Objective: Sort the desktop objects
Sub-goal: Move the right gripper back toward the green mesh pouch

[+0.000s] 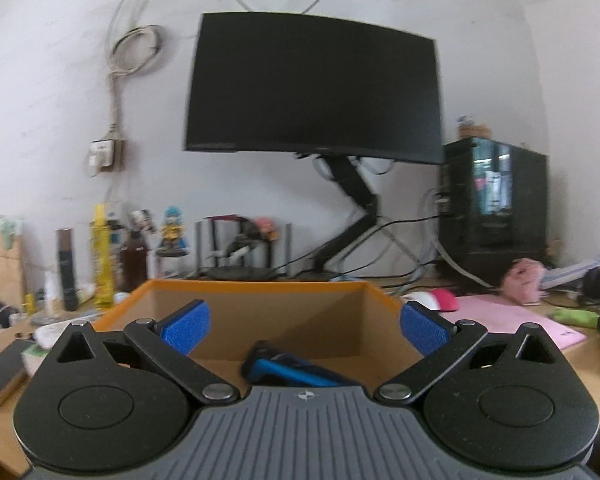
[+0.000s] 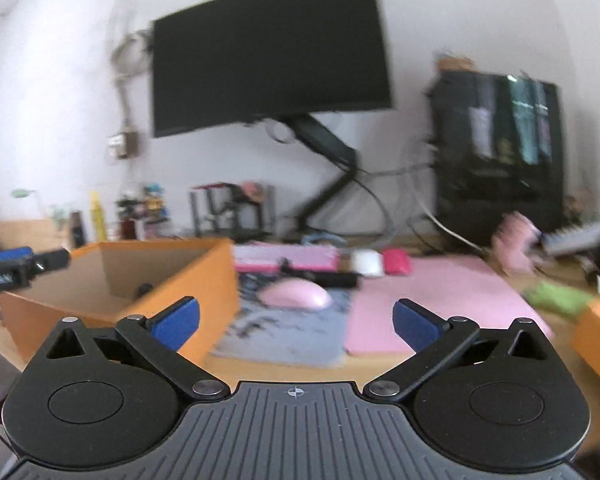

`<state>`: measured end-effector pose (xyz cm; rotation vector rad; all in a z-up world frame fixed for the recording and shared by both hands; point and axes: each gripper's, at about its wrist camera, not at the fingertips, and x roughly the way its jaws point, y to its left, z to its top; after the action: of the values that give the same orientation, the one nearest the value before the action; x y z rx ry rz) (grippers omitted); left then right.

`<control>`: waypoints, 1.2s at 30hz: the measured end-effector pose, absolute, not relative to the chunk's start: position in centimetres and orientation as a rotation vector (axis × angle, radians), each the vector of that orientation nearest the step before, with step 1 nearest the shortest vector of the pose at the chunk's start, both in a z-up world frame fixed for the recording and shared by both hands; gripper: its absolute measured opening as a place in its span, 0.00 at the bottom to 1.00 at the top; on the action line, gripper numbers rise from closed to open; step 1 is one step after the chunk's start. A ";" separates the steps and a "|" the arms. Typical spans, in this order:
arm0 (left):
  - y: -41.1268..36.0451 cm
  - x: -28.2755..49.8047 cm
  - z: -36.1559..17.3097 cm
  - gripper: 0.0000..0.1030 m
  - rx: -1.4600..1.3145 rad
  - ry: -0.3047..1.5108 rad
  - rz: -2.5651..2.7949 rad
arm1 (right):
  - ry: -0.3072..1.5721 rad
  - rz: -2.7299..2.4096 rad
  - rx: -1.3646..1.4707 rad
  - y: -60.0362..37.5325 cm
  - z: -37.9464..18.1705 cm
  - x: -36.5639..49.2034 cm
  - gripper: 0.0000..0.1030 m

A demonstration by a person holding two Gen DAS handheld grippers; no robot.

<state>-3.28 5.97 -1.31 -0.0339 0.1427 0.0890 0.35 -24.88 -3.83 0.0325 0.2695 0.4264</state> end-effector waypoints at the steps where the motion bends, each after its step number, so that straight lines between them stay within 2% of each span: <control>1: 5.7 -3.2 -1.4 1.00 -0.037 0.141 0.071 | 0.286 0.397 0.028 -25.6 -4.5 0.1 1.00; 10: 3.7 -1.9 -1.7 1.00 -0.031 0.153 0.009 | 0.333 0.244 0.047 -30.5 -6.7 -0.1 1.00; 17: 3.2 -1.0 -1.5 1.00 -0.043 0.162 0.000 | 0.331 0.249 -0.045 -32.5 -3.3 2.7 1.00; 26: 0.4 -2.2 -1.0 1.00 -0.047 0.151 0.016 | 0.510 0.200 -0.039 -36.7 2.1 15.5 1.00; 36: -1.2 -0.2 -0.1 1.00 -0.127 0.163 0.082 | 0.797 0.011 -0.009 -40.6 -2.1 29.8 1.00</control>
<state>-0.16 -1.20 -0.09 -0.1268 0.1631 0.0815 29.75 -40.64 -2.14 -0.0088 0.7974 0.0109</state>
